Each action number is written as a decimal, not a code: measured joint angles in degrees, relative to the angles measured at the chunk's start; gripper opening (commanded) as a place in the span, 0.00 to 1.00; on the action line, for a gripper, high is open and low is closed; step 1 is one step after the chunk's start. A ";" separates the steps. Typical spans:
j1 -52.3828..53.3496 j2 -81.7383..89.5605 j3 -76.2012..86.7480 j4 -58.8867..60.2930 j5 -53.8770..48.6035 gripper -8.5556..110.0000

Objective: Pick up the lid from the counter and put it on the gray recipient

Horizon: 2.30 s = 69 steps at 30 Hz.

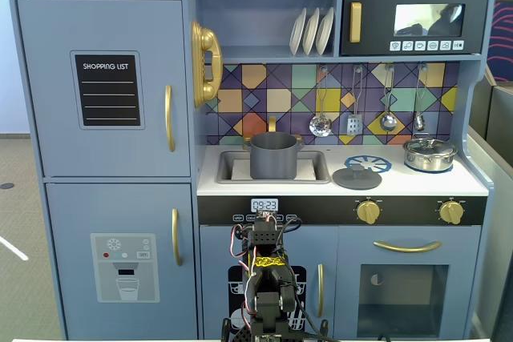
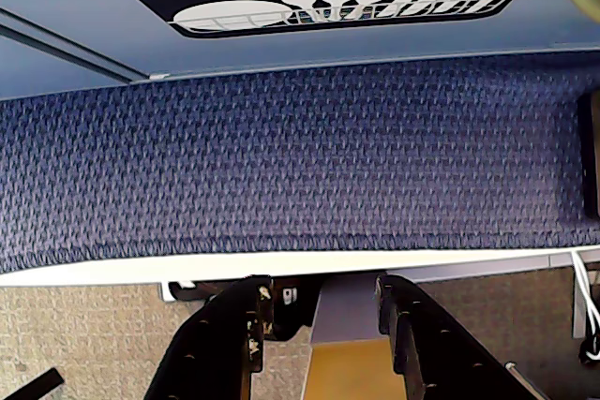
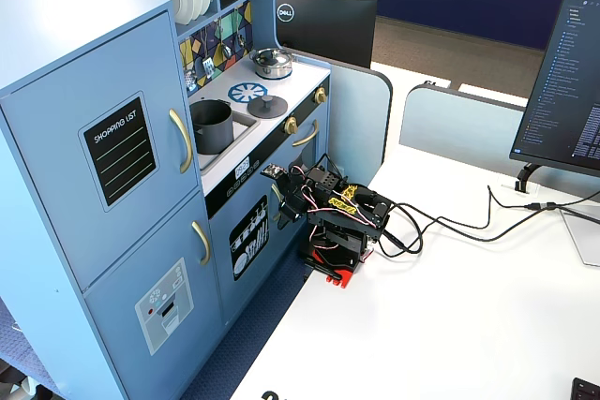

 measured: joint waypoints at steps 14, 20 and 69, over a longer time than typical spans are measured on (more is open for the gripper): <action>2.64 0.00 0.00 0.00 0.00 0.07; 6.15 -1.67 -3.43 -2.99 0.44 0.07; 38.58 -52.21 -32.34 -87.45 -7.29 0.34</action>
